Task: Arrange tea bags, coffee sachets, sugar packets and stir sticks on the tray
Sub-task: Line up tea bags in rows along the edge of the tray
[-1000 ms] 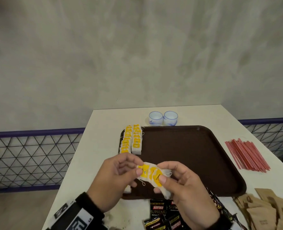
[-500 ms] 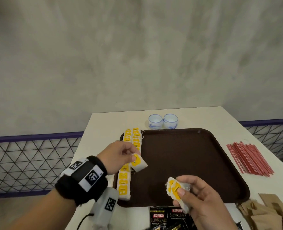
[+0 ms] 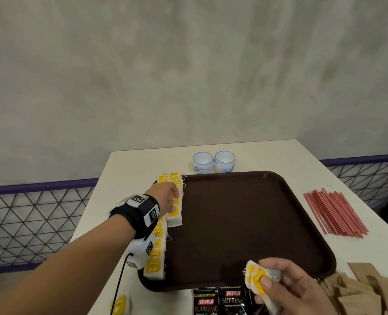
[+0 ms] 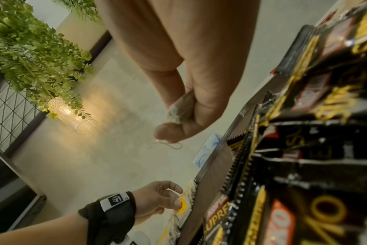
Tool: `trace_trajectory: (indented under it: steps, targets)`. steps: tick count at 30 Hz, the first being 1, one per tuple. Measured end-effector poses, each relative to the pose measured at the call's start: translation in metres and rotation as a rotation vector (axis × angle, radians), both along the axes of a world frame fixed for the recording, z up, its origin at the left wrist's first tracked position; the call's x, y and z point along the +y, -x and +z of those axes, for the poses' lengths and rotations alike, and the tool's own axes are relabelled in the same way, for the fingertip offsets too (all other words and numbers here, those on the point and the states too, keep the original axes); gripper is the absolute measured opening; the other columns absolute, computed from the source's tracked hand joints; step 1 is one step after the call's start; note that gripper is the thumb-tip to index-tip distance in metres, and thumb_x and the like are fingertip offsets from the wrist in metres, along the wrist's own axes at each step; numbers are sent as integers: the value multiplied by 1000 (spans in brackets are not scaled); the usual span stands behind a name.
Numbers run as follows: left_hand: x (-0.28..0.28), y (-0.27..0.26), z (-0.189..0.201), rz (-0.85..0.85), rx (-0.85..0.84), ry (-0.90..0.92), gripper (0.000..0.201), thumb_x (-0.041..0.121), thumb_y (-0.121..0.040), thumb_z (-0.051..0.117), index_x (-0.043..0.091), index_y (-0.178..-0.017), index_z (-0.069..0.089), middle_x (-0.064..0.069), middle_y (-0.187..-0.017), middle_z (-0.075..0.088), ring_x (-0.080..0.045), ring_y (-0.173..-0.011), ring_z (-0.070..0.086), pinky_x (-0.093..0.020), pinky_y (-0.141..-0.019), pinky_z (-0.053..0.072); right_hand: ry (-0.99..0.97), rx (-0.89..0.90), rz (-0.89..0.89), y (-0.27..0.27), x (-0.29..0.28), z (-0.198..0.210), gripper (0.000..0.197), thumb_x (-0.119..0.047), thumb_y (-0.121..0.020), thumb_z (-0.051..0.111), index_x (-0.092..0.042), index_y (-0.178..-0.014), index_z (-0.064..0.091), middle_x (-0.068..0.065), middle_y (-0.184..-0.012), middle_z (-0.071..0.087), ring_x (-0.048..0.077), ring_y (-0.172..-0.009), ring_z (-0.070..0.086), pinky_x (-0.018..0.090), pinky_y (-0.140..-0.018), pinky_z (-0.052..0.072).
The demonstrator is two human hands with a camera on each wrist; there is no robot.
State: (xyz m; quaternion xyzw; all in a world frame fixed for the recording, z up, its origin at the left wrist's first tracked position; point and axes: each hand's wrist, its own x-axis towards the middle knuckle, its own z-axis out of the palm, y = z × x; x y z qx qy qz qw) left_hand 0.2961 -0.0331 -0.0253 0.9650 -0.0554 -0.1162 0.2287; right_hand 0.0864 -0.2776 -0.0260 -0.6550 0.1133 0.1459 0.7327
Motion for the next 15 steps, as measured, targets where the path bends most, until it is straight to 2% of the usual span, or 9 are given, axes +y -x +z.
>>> trace_trajectory:
  steps: [4, 5, 7, 8, 9, 10, 11, 13, 15]
  targets:
    - [5, -8, -5, 6, -35, -37, 28, 8, -75, 72, 25, -91, 57, 6, -83, 64, -14, -76, 56, -23, -68, 42, 1, -24, 1, -1, 2, -3, 103, -45, -2, 92, -5, -94, 70, 17, -85, 74, 33, -65, 71, 23, -47, 53]
    - [6, -8, -6, 11, -48, -15, 30, 10, -74, 74, 27, -91, 56, 7, -85, 64, -15, -77, 56, -24, -69, 43, -8, -22, 20, -1, -1, -4, 93, -35, -11, 96, -3, -94, 70, 19, -84, 73, 34, -64, 71, 23, -46, 53]
    - [8, -6, -4, 16, -71, 32, 36, 18, -73, 78, 29, -98, 55, 9, -94, 61, -16, -83, 56, -26, -75, 45, -60, -23, 23, -1, 0, -3, 64, -8, -41, 94, 1, -99, 68, 22, -82, 72, 34, -60, 71, 23, -45, 52]
    - [9, -3, 0, 13, -93, 50, 38, 23, -73, 78, 28, -104, 56, 9, -99, 60, -16, -87, 56, -27, -79, 45, -82, -27, 15, -1, 3, -3, 60, -6, -45, 92, 2, -100, 68, 23, -82, 72, 34, -61, 71, 22, -46, 53]
    - [10, 0, 5, 7, -127, 64, 38, 28, -75, 76, 26, -108, 57, 8, -103, 59, -15, -88, 55, -26, -81, 44, -108, -31, 23, -2, 5, -4, 70, -12, -35, 95, 0, -99, 69, 23, -84, 72, 34, -63, 71, 22, -49, 54]
    - [10, 6, 14, -4, -173, 83, 35, 31, -78, 74, 24, -109, 59, 8, -104, 59, -12, -86, 54, -25, -80, 42, -122, -38, 22, -4, 7, -6, 85, -22, -19, 98, -2, -97, 70, 23, -86, 72, 34, -67, 71, 23, -52, 55]
    - [10, 14, 24, -16, -216, 115, 30, 33, -81, 71, 23, -108, 61, 7, -104, 61, -8, -80, 52, -23, -77, 40, -157, -46, -2, -6, 11, -7, 95, -30, -10, 97, -3, -97, 70, 25, -89, 72, 34, -70, 72, 24, -54, 56]
    - [7, 39, 45, -60, -225, 224, 19, 34, -84, 67, 25, -100, 64, 9, -98, 64, -2, -67, 47, -19, -70, 39, -254, -76, -37, -12, 18, -5, 100, -29, -7, 97, -1, -98, 69, 28, -92, 70, 34, -72, 72, 29, -56, 57]
    - [0, 75, 63, -160, -135, 343, 17, 37, -84, 66, 28, -98, 65, 9, -93, 66, 0, -66, 49, -17, -68, 41, -328, -126, -35, -18, 25, -1, 100, -25, -8, 98, 1, -100, 67, 29, -93, 70, 34, -73, 72, 32, -56, 58]
